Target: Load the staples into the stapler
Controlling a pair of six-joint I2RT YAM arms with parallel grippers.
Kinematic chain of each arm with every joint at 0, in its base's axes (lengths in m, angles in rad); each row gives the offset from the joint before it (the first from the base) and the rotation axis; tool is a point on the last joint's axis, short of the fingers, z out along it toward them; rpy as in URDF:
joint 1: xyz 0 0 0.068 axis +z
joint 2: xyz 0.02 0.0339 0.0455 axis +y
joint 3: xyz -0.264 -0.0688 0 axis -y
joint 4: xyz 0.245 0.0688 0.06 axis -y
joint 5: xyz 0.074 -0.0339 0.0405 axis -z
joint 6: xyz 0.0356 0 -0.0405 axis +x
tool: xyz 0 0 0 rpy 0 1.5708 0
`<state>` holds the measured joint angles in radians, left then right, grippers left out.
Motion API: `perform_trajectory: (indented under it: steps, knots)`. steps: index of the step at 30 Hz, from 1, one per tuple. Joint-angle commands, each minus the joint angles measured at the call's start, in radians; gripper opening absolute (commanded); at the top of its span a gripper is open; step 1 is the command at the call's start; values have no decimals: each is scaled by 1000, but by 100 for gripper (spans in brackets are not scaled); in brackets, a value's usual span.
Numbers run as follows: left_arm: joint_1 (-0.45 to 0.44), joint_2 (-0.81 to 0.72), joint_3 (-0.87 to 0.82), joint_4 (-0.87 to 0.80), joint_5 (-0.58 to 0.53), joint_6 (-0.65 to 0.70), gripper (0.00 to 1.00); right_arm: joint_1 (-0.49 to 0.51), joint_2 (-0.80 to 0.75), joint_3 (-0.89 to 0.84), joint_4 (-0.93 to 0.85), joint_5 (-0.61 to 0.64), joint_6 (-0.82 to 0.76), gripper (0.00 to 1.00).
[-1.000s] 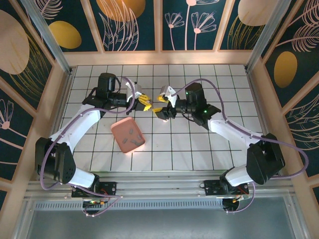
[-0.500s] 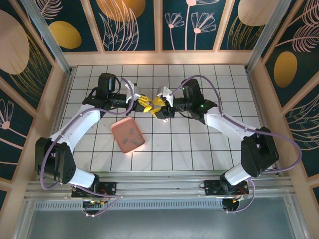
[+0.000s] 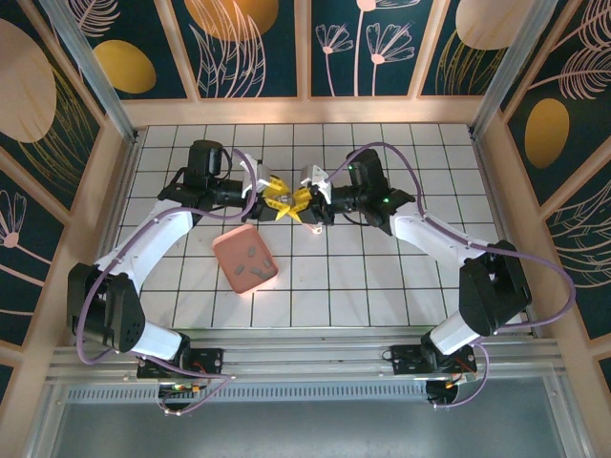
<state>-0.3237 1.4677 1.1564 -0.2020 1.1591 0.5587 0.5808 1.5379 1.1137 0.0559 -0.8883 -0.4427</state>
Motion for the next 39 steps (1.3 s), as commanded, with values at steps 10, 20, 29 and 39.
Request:
perform_trajectory:
  steps: [10,20,29,39]
  knots:
    - [15,-139,-124,94,-94,2,70,-18,-174,-305,354,132,205,16]
    - [11,-192,-252,-40,5,245,59,-25,-241,-521,586,26,201,16]
    - [-14,-207,-253,-76,-9,262,61,-5,-193,-512,673,-24,227,15]
    - [-31,-157,-229,-55,20,272,53,37,-117,-472,706,3,170,15]
